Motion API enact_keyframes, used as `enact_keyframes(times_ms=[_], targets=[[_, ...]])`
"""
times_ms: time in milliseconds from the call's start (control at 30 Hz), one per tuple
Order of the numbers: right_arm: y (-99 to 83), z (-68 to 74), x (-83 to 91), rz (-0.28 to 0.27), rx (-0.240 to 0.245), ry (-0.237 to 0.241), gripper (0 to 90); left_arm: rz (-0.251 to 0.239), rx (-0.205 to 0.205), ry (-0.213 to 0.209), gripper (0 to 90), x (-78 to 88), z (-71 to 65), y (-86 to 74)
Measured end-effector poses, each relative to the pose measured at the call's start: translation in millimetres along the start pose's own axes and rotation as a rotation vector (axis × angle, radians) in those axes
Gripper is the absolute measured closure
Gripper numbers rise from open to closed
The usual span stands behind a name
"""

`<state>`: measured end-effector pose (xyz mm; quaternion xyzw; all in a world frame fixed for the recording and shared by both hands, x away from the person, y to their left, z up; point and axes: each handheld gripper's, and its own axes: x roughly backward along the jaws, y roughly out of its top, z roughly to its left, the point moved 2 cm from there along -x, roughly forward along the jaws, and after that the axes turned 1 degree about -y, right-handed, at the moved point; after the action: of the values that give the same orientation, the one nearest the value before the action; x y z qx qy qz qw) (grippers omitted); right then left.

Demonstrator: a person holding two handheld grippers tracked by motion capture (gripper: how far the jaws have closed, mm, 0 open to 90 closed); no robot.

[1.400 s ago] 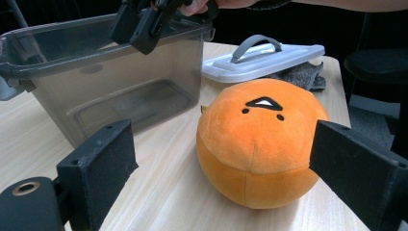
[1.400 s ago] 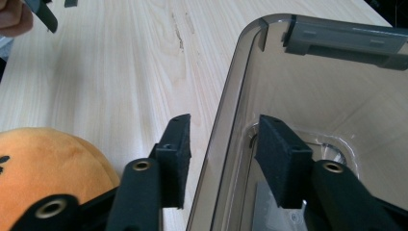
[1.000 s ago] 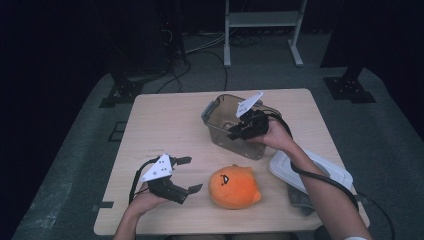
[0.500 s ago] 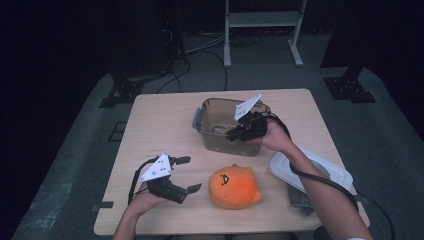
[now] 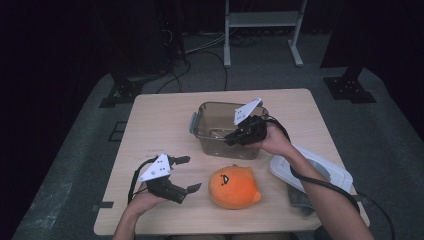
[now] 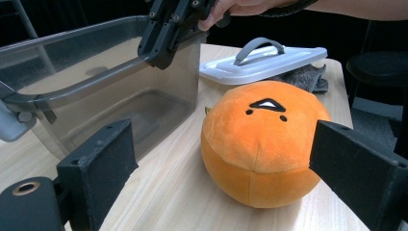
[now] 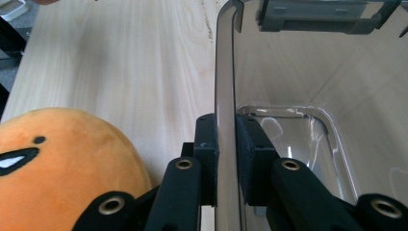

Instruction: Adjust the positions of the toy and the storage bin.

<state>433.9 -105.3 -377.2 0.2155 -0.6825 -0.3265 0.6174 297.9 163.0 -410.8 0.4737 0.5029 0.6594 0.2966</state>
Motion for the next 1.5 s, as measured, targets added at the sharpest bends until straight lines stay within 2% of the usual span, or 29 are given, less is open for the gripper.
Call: enact_keyframes(times_ms=[667, 1500], targets=[[1.5, 19.8, 0.1, 0.009, 0.042, 0.037, 79.2, 0.006, -0.002, -0.007, 7.8, -1.6, -0.4, -0.7], [1.3, 30.5, 0.0, 0.006, 0.04, 0.06, 78.9, 0.009, -0.003, -0.007, 7.8, -2.0, -0.7, -0.9]])
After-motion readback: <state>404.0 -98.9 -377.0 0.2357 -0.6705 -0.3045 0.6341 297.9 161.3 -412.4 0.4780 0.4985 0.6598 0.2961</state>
